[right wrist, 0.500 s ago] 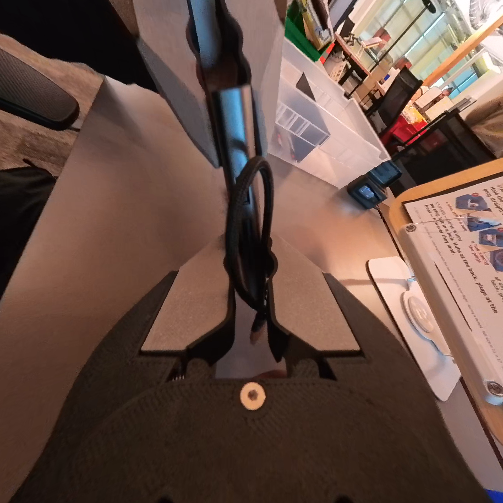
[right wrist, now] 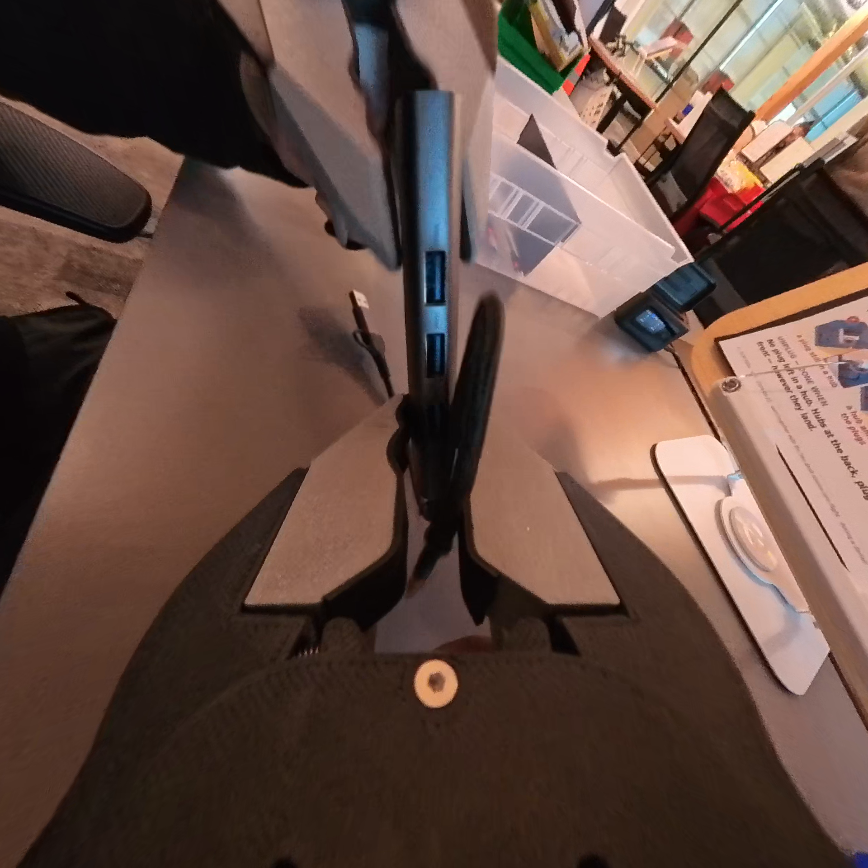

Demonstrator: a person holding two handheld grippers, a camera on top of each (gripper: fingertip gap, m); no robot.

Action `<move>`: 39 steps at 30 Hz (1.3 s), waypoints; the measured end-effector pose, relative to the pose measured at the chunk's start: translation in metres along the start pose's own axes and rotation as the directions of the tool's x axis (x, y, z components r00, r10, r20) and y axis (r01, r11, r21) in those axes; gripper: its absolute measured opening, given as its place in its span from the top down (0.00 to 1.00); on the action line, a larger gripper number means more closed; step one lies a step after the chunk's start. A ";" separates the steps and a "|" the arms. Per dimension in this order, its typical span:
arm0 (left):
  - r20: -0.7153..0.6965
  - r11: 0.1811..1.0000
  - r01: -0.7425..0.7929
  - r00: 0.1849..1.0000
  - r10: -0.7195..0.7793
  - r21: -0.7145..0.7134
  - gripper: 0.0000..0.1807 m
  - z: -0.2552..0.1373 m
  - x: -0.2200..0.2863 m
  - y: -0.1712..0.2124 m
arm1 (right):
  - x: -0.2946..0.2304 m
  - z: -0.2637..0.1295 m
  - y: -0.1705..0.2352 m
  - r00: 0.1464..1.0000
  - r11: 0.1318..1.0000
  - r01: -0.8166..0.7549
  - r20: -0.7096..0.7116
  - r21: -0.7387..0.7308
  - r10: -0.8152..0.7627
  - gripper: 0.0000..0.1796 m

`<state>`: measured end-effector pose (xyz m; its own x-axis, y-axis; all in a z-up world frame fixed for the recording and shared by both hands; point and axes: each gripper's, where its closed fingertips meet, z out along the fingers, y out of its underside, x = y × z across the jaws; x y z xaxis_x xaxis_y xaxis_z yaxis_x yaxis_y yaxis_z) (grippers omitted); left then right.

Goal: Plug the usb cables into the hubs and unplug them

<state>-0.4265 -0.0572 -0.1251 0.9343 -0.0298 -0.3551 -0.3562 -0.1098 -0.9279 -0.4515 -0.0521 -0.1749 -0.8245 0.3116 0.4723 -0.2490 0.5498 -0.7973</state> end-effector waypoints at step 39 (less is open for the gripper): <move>0.185 0.837 -0.412 0.848 0.497 -0.360 0.92 0.007 -0.026 0.072 | -0.028 -0.089 0.082 0.895 0.903 -0.270 0.260 -0.334 0.363 0.75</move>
<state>-0.4770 -0.0576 -0.1832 0.6130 0.1041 -0.7832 -0.6788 -0.4377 -0.5896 -0.4036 0.0529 -0.2199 -0.9602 0.2771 0.0356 0.1669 0.6711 -0.7223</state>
